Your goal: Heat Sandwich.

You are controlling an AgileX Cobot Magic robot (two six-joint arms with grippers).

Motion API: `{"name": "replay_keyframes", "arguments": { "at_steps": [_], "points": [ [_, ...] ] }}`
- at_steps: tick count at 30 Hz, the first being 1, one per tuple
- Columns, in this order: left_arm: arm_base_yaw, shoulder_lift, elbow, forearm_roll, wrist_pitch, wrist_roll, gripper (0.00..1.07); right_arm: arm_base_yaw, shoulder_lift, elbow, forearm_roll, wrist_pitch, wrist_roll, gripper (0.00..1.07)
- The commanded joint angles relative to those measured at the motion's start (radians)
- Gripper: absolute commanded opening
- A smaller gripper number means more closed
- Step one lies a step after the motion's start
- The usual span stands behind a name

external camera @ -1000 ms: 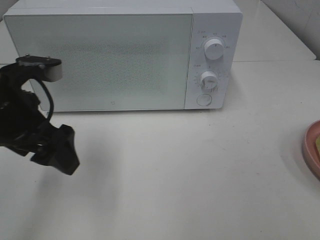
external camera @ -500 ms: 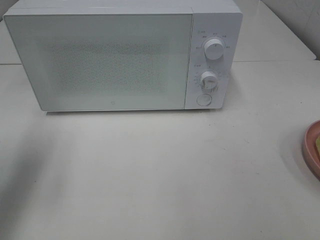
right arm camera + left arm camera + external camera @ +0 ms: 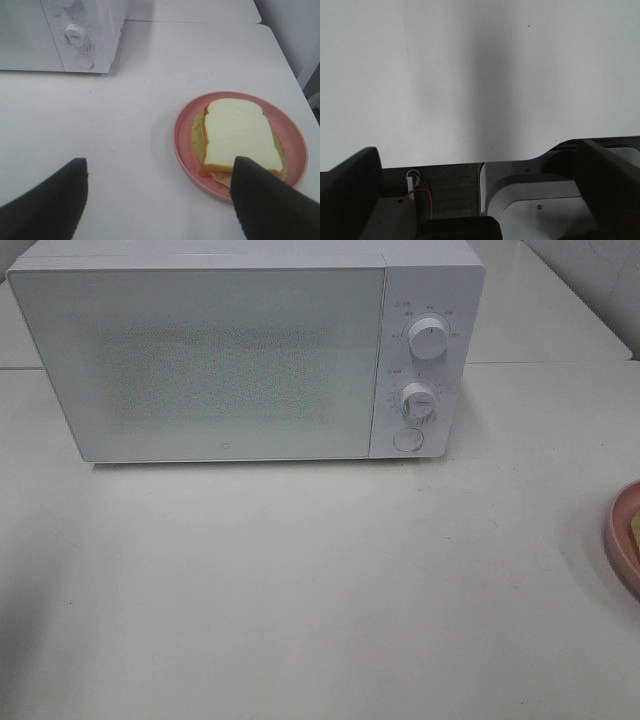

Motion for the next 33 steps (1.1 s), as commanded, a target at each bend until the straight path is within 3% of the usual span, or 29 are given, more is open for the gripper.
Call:
{"name": "replay_keyframes", "arguments": {
  "at_steps": [1,13,33],
  "points": [
    [0.003,-0.088,0.055,-0.002,0.000,-0.007,0.98,-0.006,-0.025,0.002,0.003,-0.011,-0.004,0.76],
    [0.003,-0.484,0.199,0.050,-0.019,0.000,0.98,-0.006,-0.025,0.002,0.003,-0.011,-0.004,0.76],
    [0.003,-0.930,0.214,0.027,-0.044,0.000,0.98,-0.006,-0.025,0.002,0.003,-0.011,-0.004,0.76]
  ]
}}
